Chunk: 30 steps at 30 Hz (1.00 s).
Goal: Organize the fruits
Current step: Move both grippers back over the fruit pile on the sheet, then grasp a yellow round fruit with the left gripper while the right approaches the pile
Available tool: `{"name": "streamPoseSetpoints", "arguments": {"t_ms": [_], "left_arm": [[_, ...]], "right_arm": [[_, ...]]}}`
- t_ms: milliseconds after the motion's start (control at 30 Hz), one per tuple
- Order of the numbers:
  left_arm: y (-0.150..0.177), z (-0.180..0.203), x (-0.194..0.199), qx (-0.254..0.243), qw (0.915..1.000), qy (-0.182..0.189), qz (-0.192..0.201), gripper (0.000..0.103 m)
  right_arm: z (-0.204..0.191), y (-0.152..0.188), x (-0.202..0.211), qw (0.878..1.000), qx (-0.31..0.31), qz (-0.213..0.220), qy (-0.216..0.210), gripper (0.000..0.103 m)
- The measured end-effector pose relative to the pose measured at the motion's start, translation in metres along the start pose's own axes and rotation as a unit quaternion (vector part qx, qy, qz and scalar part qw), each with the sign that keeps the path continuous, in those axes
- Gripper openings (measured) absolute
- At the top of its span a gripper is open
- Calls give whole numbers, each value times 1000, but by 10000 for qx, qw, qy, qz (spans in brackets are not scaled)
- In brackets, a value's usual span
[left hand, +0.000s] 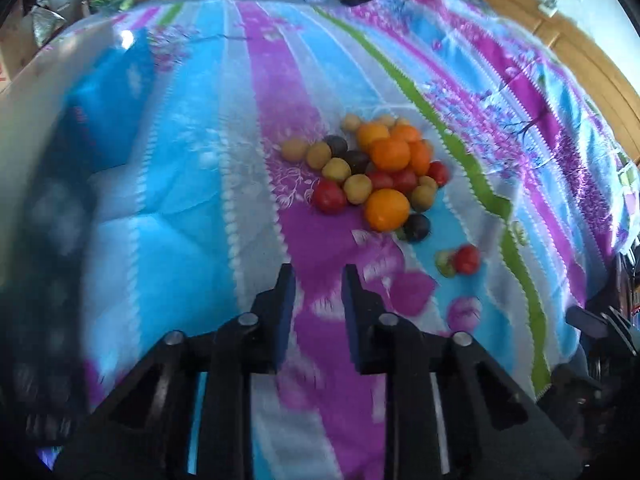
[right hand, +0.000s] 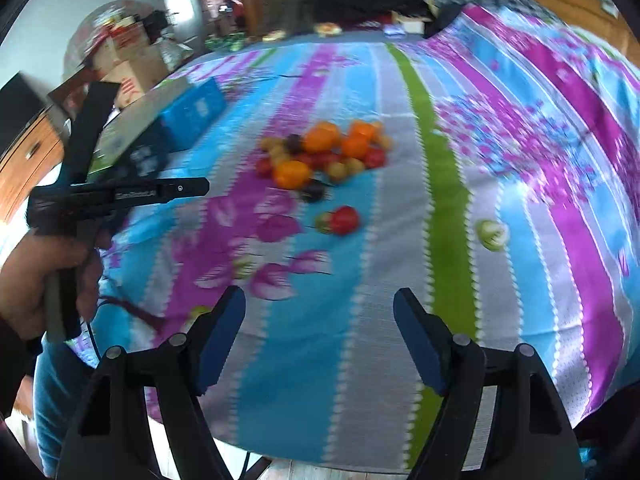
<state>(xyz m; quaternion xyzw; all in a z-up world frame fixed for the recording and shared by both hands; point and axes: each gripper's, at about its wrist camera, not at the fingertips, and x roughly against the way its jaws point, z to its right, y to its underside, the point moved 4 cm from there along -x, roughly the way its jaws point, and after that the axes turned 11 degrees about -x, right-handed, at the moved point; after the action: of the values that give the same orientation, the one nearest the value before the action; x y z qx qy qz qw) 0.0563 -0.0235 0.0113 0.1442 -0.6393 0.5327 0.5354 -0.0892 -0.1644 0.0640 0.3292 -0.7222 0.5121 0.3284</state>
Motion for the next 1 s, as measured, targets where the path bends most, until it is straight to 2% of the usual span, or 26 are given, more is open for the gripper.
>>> {"name": "streamPoseSetpoints", "arguments": {"t_ms": [100,167,267,367,467,533,767,867,933,1000], "left_arm": [[-15,-1,-9,9,9999,43,143,23],[-25,1,-13,91,9995,217,230,24],[-42,-14,-24,226,9993,-42,283,25],[-55,-29,-36,373,9989,-130,264,25],[-59,-33,-53,91,9993,-375,-22,23],[-56,-36,-61,20,9991,-396,-137,23],[-60,-33,-71,-380,9990,-229,-33,26],[-64,-33,-74,-436,9988,-199,42,32],[-68,-31,-76,-427,9990,-97,132,46],[-71,-30,-79,-466,9987,-120,172,49]], "right_arm": [[21,-4,-6,9998,-203,-24,55,79],[33,-9,-11,9995,-313,-23,86,79],[45,-14,-24,9990,-424,-91,136,79],[49,-18,-37,9989,-431,-157,118,79],[45,-21,-43,9991,-389,-171,59,79],[44,-23,-47,9991,-397,-155,15,79],[52,-24,-62,9985,-486,-260,29,79],[56,-27,-66,9983,-531,-250,55,79],[58,-30,-68,9982,-537,-245,69,79],[59,-32,-71,9983,-529,-251,74,79]]}}
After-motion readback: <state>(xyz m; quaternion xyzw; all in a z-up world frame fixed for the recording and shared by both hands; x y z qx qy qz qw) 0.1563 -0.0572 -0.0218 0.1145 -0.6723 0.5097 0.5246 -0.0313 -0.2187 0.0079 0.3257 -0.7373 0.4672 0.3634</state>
